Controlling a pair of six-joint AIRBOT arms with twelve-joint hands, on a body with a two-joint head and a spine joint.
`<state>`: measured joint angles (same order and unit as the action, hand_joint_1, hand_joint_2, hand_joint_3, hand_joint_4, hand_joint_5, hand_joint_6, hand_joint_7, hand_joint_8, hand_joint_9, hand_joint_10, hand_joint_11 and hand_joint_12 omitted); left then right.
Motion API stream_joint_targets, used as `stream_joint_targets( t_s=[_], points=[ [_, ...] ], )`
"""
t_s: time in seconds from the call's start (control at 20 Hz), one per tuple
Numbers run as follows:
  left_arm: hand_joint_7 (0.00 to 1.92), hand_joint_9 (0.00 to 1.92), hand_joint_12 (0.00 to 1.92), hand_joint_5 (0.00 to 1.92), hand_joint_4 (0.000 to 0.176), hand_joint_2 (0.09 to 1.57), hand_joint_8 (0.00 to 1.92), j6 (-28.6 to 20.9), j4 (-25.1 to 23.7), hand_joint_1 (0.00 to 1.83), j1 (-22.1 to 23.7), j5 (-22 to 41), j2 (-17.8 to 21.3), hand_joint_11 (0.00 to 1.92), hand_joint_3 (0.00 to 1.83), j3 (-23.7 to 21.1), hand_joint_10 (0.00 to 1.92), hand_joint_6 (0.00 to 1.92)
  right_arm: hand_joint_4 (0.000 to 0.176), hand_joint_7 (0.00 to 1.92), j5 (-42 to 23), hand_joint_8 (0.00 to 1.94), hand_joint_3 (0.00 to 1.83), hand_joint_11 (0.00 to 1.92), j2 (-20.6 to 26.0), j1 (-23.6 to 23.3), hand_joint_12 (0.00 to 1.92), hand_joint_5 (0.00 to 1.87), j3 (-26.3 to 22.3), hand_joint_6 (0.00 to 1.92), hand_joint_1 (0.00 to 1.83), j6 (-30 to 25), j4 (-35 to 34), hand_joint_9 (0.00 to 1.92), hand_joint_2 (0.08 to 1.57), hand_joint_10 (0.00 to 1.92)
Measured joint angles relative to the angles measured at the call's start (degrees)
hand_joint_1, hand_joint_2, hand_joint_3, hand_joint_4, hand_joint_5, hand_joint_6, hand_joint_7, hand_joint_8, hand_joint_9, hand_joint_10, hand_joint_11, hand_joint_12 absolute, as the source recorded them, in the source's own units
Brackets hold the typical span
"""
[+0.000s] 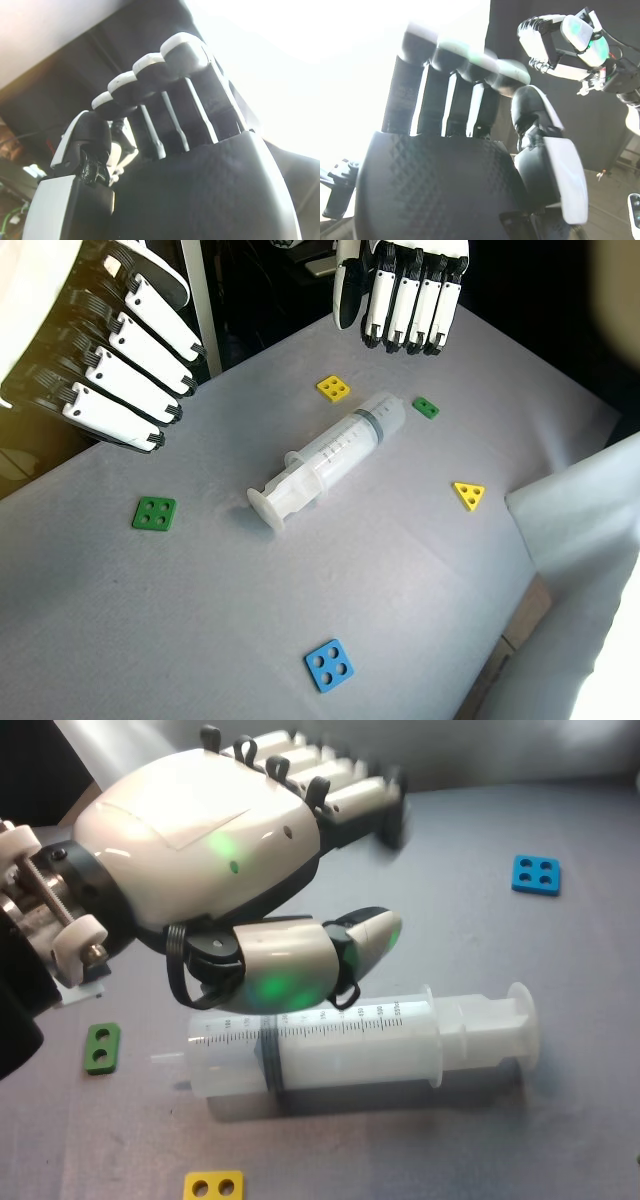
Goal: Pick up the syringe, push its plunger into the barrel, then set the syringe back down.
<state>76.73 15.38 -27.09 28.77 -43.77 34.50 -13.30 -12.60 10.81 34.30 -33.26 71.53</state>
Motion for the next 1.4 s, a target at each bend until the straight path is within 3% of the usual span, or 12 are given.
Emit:
stream_joint_targets(
  t_s=[0.1, 0.25, 0.5, 0.7, 0.8, 0.9, 1.05, 1.2, 1.4],
  points=[
    [0.01, 0.0, 0.03, 0.05, 0.0, 1.43, 0.0, 0.0, 0.2, 0.0, 0.3, 0.5, 0.0, 0.0, 0.04, 0.0, 0.0, 0.01, 0.0, 0.12, 0.0, 0.0, 0.04, 0.0, 0.0, 0.0, 0.4, 0.13, 0.0, 0.01, 0.0, 0.0, 0.1, 0.09, 1.4, 0.01],
    [0.05, 0.03, 0.16, 0.09, 0.0, 1.45, 0.0, 0.0, 0.8, 0.0, 0.3, -0.4, 0.0, 0.0, 0.01, 0.0, 0.0, 0.0, 0.0, 0.12, 0.0, 0.0, 0.02, 0.0, 0.0, 0.0, 0.33, 0.13, 0.0, 0.0, 0.0, 0.0, 0.1, 0.09, 1.4, 0.0],
    [0.03, 0.0, 0.06, 0.08, 0.0, 1.43, 0.0, 0.0, 1.9, 0.0, 0.3, -0.6, 0.0, 0.0, 0.0, 0.0, 0.0, 0.0, 0.0, 0.12, 0.0, 0.0, 0.01, 0.0, 0.0, 0.0, 0.28, 0.14, 0.0, 0.0, 0.0, 0.0, 0.2, 0.09, 1.41, 0.0],
    [0.0, 0.0, 0.0, 0.04, 0.0, 1.34, 0.0, 0.2, 3.4, 0.0, 0.3, -2.4, 0.0, 0.0, 0.0, 0.0, 0.0, 0.0, 0.0, 0.11, 0.2, 0.0, 0.01, 0.0, 0.0, 0.0, 0.21, 0.12, -0.3, 0.0, 0.0, 0.0, 0.2, 0.08, 1.43, 0.0],
    [0.0, 0.0, 0.0, 0.0, 0.0, 1.24, 0.0, 2.3, 5.0, 0.12, 0.3, -4.9, -0.1, 0.0, 0.0, 0.0, 0.0, 0.0, 0.0, 0.09, 0.0, 0.0, 0.0, 0.0, 0.0, 0.0, 0.14, 0.12, -0.5, 0.0, 0.0, 0.0, 0.2, 0.06, 1.42, 0.0],
    [0.0, 0.0, 0.02, 0.0, 0.0, 1.1, 0.0, 7.3, 9.5, 0.35, 0.2, -6.5, -0.6, 0.01, 0.0, 0.0, 0.0, 0.0, 0.0, 0.1, 0.0, 0.0, 0.0, 0.0, 0.0, 0.0, 0.13, 0.12, -0.7, 0.0, 0.0, 0.0, 0.2, 0.06, 1.42, 0.0],
    [0.0, 0.0, 0.05, 0.0, 0.0, 0.87, 0.0, 11.0, 14.1, 0.81, -4.1, -3.1, -2.8, 0.0, 0.0, 0.0, 0.0, 0.0, 0.0, 0.08, 0.0, 0.0, 0.0, 0.0, 0.0, 0.0, 0.05, 0.1, -0.7, 0.0, 0.0, 0.0, 0.2, 0.05, 1.42, 0.0],
    [0.0, 0.0, 0.26, 0.0, 0.0, 0.88, 0.0, 17.4, 21.9, 0.93, -7.0, 1.7, -6.1, 0.0, 0.0, -0.2, 0.0, 0.0, 0.0, 0.07, 0.1, 0.0, 0.0, 0.0, 0.0, 0.0, 0.02, 0.09, -0.7, 0.0, 0.0, 0.0, 0.2, 0.04, 1.42, 0.0],
    [0.0, 0.0, 0.32, 0.0, 0.0, 0.91, 0.0, 25.4, 32.5, 0.95, -9.1, 8.1, -10.6, 0.0, 0.01, -0.2, 0.0, 0.0, 0.0, 0.06, 0.1, 0.0, 0.0, 0.0, 0.2, 0.0, 0.03, 0.08, -0.7, 0.0, 0.0, -0.2, 0.2, 0.03, 1.42, 0.0]
  ],
)
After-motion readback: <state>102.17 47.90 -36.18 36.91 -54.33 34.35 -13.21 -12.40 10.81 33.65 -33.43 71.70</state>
